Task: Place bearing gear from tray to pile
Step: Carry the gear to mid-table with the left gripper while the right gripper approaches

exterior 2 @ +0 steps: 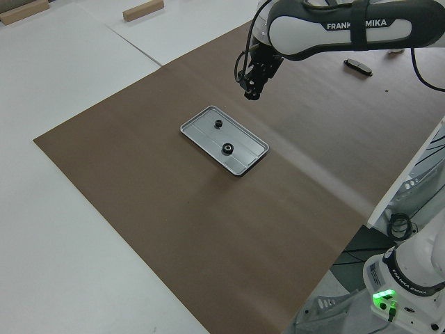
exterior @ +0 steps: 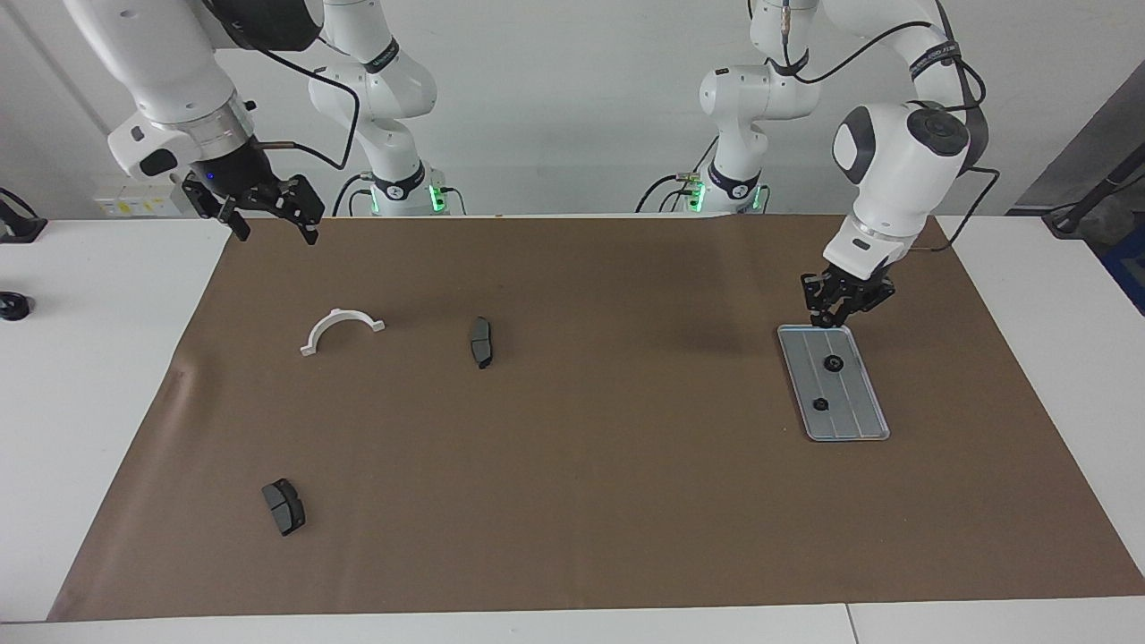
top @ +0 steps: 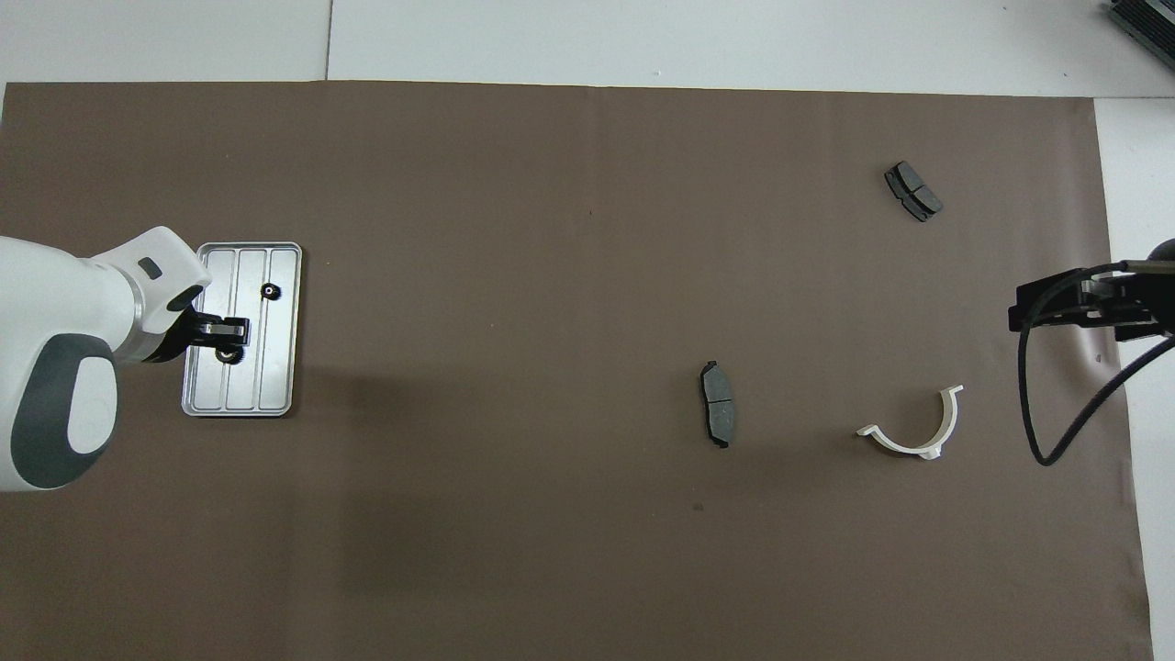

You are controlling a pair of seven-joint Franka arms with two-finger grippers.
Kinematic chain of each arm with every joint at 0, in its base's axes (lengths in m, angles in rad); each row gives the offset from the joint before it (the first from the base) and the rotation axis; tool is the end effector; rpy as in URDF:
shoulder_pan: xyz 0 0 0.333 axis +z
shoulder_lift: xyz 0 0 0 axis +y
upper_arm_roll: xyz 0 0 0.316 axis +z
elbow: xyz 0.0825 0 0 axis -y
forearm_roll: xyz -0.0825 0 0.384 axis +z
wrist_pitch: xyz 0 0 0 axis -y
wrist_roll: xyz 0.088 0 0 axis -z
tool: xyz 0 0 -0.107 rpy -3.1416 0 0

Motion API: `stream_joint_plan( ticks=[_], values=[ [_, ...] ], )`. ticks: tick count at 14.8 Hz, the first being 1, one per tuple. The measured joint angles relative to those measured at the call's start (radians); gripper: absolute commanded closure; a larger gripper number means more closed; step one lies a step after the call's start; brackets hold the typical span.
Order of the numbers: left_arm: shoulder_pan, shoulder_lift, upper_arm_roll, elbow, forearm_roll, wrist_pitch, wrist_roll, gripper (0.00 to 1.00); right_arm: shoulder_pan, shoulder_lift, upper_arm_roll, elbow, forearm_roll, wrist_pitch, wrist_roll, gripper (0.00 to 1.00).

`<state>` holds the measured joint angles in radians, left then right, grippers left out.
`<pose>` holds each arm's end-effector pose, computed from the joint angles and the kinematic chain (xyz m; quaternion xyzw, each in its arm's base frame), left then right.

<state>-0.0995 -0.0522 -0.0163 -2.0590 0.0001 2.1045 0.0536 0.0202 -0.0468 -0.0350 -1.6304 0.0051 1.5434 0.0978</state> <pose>0.5432 -0.0633 0.4676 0.9952 -0.0845 0.0488 0.0011 0.5362 -0.0078 0.6196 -0.9982 0.0562 0.0202 0.0025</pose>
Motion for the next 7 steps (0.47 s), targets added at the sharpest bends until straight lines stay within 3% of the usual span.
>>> stream_joint_plan(
  ticks=[5,7],
  values=[
    [-0.098,0.020,-0.006,0.042,0.000,0.011,-0.001,1.00,0.000,0.000,0.000,0.000,0.000,0.000,0.000,0.00],
    [-0.166,0.056,-0.008,0.045,0.000,0.074,-0.008,1.00,0.000,0.000,0.000,0.000,0.000,0.000,0.000,0.00]
  ],
)
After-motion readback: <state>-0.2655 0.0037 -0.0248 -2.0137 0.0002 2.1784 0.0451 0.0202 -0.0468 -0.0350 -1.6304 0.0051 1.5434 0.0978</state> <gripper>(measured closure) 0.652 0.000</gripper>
